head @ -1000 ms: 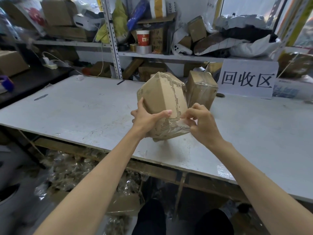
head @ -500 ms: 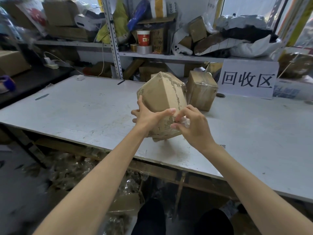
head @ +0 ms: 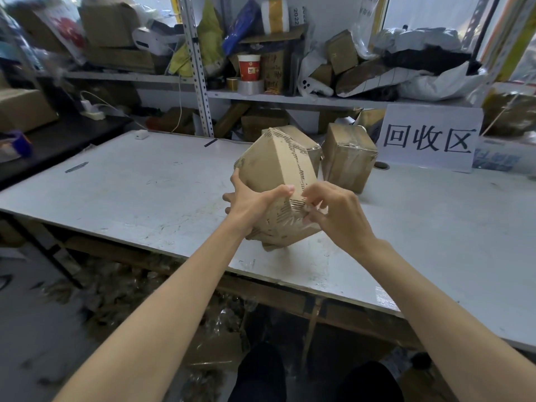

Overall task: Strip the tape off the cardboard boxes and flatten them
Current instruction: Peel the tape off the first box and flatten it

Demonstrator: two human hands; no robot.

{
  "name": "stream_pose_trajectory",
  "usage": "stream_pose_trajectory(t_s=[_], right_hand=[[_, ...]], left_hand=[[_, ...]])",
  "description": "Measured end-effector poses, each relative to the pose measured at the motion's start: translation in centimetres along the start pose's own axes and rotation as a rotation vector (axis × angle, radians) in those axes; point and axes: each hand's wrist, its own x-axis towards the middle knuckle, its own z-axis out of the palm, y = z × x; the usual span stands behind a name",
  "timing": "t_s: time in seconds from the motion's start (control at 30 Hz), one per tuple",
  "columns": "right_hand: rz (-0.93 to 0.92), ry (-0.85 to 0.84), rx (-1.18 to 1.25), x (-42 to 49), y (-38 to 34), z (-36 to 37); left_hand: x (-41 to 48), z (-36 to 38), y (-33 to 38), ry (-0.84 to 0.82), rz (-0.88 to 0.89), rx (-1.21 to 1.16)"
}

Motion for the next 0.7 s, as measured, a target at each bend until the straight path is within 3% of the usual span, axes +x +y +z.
stream_pose_trajectory(t_s=[0.2,0.57,0.7], right_hand=[[0.072,-0.059,0.204,0.5,-0.2,-1.1],[0.231,0.037,0.237,-0.3,-1.1,0.7],[0.323,-0.045,0.375,0.1,-0.9,1.5]], left_hand=[[-0.1,0.3,-0.4,0.016,0.045,-0.032],[0.2,1.3,-1.5,0.141,0.105,-0.051],[0.2,1.3,-2.0,0.150,0.171,-0.044]])
